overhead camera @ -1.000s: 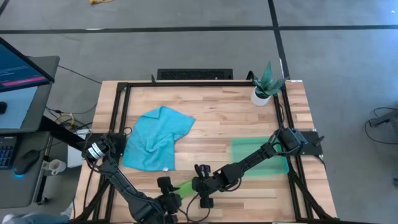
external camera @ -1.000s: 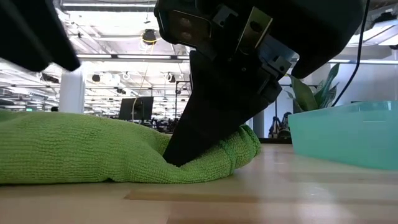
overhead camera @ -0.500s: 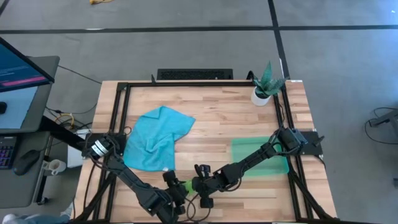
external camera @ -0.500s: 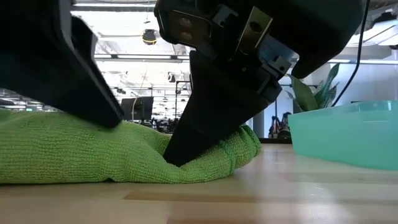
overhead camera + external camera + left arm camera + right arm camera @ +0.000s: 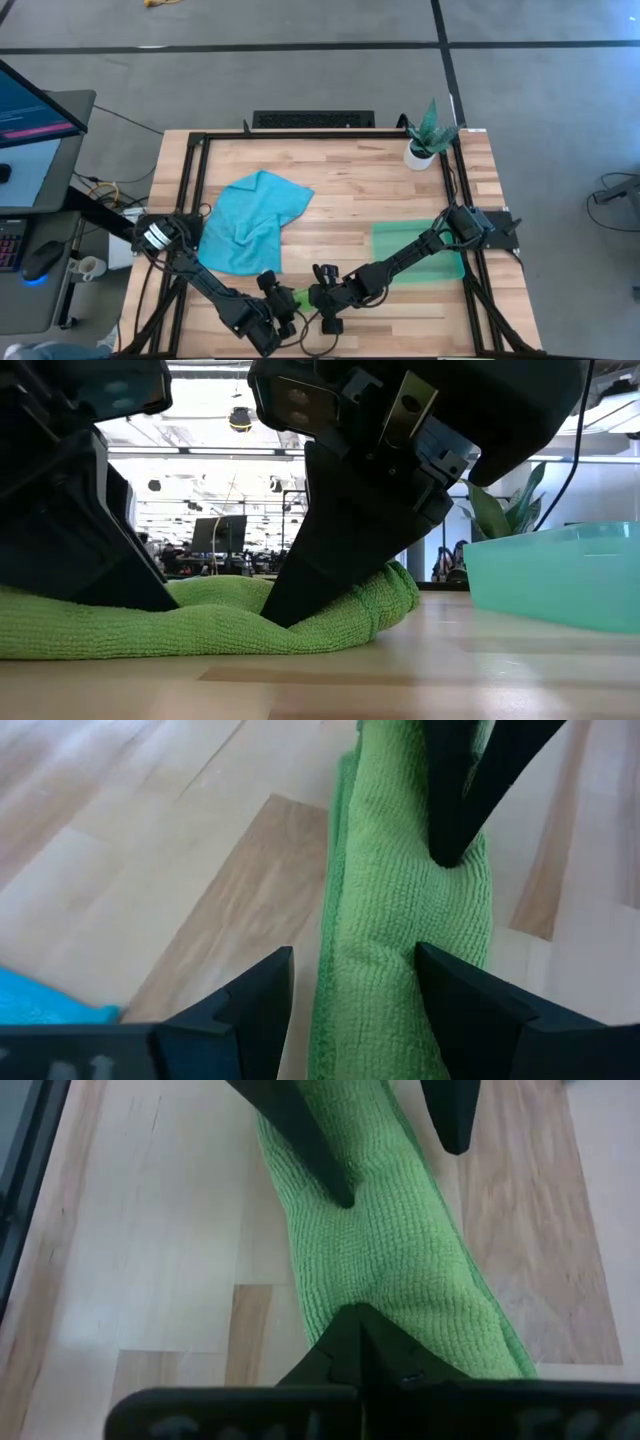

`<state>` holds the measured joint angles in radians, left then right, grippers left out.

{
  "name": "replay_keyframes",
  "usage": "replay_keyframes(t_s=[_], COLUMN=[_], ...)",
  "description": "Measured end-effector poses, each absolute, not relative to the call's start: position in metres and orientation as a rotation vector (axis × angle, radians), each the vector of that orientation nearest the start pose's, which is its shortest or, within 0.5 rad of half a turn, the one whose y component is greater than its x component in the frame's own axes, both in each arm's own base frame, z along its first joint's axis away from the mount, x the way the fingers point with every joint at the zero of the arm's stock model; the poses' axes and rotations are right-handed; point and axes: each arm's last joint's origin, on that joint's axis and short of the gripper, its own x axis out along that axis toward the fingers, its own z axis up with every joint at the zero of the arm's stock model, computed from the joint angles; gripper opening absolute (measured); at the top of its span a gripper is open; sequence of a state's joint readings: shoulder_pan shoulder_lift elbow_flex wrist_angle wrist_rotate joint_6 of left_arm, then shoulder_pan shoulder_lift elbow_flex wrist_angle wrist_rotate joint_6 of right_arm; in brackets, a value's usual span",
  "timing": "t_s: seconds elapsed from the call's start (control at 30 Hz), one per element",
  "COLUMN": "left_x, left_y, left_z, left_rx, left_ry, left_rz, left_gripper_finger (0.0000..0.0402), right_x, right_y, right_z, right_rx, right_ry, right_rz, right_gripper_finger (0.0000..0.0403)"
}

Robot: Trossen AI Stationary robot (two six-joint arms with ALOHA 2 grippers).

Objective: Roll microfiber towels into tight, uniform cylinder then place into a basket
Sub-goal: Roll the green towel

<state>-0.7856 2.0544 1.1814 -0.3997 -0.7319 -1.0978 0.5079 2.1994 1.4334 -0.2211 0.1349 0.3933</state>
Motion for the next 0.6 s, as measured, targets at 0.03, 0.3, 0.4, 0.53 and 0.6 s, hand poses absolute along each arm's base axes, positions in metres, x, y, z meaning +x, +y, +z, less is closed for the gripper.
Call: replay_keyframes(t_s=[0.03, 0.3, 0.4, 0.53, 0.6], left_x=[0.276, 0.2727, 0.2698, 0.2677, 0.267], left_y=[-0.2489, -0.2482, -0.2506, -0.2502, -0.2498], left_z=[0.1014, 0.0983, 0.0978, 0.0969, 0.0966], left_rx=[-0.151, -0.184, -0.185, -0.183, -0.175], left_ry=[0.793, 0.856, 0.858, 0.866, 0.87], left_rz=[0.429, 0.423, 0.423, 0.435, 0.438], left_gripper_finger=[0.0203, 0.0203, 0.0203, 0.0203, 0.0203], right_x=[0.3921, 0.3921, 0.3932, 0.3938, 0.3938], right_y=[0.2138, 0.2138, 0.2124, 0.2116, 0.2116], right_z=[0.11, 0.11, 0.1102, 0.1103, 0.1103], right_rx=[0.046, 0.052, 0.077, 0.088, 0.089], right_ry=[0.986, 0.986, 0.985, 0.987, 0.986], right_rz=[0.151, 0.147, 0.136, 0.134, 0.133], right_gripper_finger=[0.0016, 0.0012, 0.0014, 0.0014, 0.0012])
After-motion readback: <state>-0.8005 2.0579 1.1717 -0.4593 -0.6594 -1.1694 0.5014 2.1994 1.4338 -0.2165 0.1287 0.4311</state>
